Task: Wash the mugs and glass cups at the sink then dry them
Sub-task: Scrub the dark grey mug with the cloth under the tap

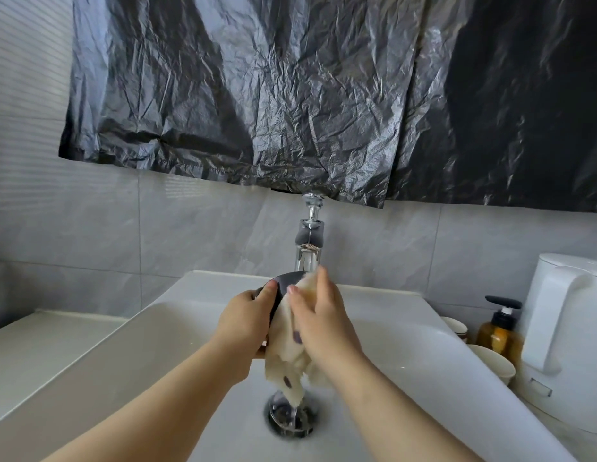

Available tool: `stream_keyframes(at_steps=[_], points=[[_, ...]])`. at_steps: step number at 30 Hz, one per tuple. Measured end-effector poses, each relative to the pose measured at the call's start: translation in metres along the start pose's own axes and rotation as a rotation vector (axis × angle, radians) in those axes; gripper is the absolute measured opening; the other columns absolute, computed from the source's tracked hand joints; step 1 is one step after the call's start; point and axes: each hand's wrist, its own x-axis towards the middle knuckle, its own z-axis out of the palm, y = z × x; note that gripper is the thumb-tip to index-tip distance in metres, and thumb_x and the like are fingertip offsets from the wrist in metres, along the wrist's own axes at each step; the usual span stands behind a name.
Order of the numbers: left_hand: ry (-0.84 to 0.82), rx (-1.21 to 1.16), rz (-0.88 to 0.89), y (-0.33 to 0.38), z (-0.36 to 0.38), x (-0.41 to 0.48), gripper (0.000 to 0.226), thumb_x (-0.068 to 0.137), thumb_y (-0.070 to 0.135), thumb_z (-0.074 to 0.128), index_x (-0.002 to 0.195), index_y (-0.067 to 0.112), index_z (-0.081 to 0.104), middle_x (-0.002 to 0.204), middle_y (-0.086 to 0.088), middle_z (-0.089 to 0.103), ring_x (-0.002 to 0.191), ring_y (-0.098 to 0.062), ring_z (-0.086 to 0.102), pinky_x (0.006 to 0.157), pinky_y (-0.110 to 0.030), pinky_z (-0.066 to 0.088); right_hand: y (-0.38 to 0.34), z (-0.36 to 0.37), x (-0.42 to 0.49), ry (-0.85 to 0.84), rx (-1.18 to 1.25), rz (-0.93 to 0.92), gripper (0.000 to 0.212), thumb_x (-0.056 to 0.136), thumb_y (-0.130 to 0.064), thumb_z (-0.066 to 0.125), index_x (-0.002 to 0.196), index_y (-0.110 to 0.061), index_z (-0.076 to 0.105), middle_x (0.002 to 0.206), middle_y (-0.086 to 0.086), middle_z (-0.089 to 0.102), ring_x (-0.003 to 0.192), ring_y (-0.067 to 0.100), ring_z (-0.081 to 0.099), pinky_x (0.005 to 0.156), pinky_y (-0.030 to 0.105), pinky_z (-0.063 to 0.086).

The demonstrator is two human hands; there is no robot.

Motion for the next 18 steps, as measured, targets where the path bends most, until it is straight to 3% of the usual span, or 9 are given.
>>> stream_keyframes(at_steps=[2,3,5,7,9,11,13,15,18], points=[[-0.017,0.029,0.026,0.001,0.001,-0.003,0.035,0.098,0.041,0.046,0.085,0.012,0.06,0.077,-0.005,0.06,0.064,-0.022,0.057,0.053,-0.027,0.05,0.001,-0.002,0.014,0.051,0.255,0.201,0.061,0.086,-0.065,0.03,0.132,-0.028,0.044,0.125,0.006,0.059,0.1,0.026,0.059,0.091,0.036,0.047],[-0.01,0.034,0.037,0.002,0.0,-0.003,0.035,0.097,0.041,0.047,0.085,0.012,0.06,0.076,-0.005,0.059,0.063,-0.022,0.056,0.053,-0.026,0.048,0.005,-0.002,0.022,0.072,0.421,0.335,0.065,0.084,-0.068,0.028,0.121,-0.022,0.055,0.101,0.007,0.068,0.078,0.023,0.061,0.075,0.033,0.051],[0.035,-0.018,0.029,0.004,0.001,-0.005,0.034,0.096,0.042,0.05,0.085,0.013,0.064,0.077,-0.007,0.063,0.067,-0.025,0.059,0.059,-0.028,0.048,0.004,-0.004,0.021,0.035,0.675,0.487,0.058,0.089,-0.063,0.032,0.106,-0.016,0.063,0.066,0.003,0.063,0.051,0.015,0.055,0.05,0.024,0.045],[0.116,-0.154,-0.025,0.009,0.001,-0.007,0.029,0.095,0.04,0.054,0.086,0.015,0.065,0.079,-0.009,0.065,0.069,-0.027,0.061,0.062,-0.029,0.049,0.003,0.001,0.019,-0.024,0.689,0.41,0.045,0.088,-0.057,0.042,0.108,-0.021,0.059,0.088,0.008,0.068,0.075,0.023,0.066,0.07,0.034,0.055],[0.176,-0.338,-0.109,0.019,0.003,-0.009,0.028,0.095,0.038,0.054,0.089,0.012,0.062,0.078,-0.01,0.063,0.063,-0.026,0.059,0.053,-0.029,0.046,-0.003,0.008,0.015,-0.026,0.637,0.262,0.029,0.09,-0.046,0.049,0.113,-0.027,0.051,0.119,0.012,0.062,0.104,0.03,0.063,0.092,0.044,0.051],[0.243,-0.384,-0.162,0.027,0.005,-0.006,0.031,0.095,0.041,0.053,0.09,0.011,0.058,0.079,-0.008,0.059,0.062,-0.027,0.056,0.051,-0.031,0.044,-0.008,0.009,0.011,-0.058,0.646,0.188,0.043,0.088,-0.043,0.055,0.127,-0.026,0.046,0.127,0.009,0.059,0.11,0.028,0.061,0.095,0.044,0.051],[0.27,-0.303,-0.142,0.028,0.006,-0.003,0.03,0.095,0.042,0.052,0.091,0.013,0.057,0.079,-0.006,0.058,0.065,-0.027,0.056,0.055,-0.031,0.047,-0.009,0.003,0.012,-0.055,0.675,0.17,0.043,0.089,-0.04,0.057,0.129,-0.026,0.047,0.123,0.008,0.062,0.107,0.025,0.063,0.093,0.042,0.052],[0.2,-0.238,-0.109,0.024,0.004,-0.002,0.029,0.096,0.043,0.05,0.089,0.015,0.058,0.076,-0.005,0.057,0.063,-0.024,0.055,0.05,-0.025,0.046,-0.004,-0.003,0.012,-0.067,0.712,0.216,0.029,0.092,-0.041,0.053,0.114,-0.022,0.057,0.113,0.011,0.066,0.101,0.028,0.065,0.088,0.041,0.054],[0.022,-0.217,-0.172,0.018,-0.002,-0.003,0.026,0.097,0.044,0.047,0.097,0.021,0.06,0.082,-0.005,0.059,0.063,-0.022,0.057,0.046,-0.026,0.049,-0.002,-0.011,0.017,-0.064,0.882,0.483,0.047,0.093,-0.054,0.041,0.097,-0.013,0.064,0.087,0.017,0.068,0.083,0.03,0.064,0.083,0.039,0.053]])
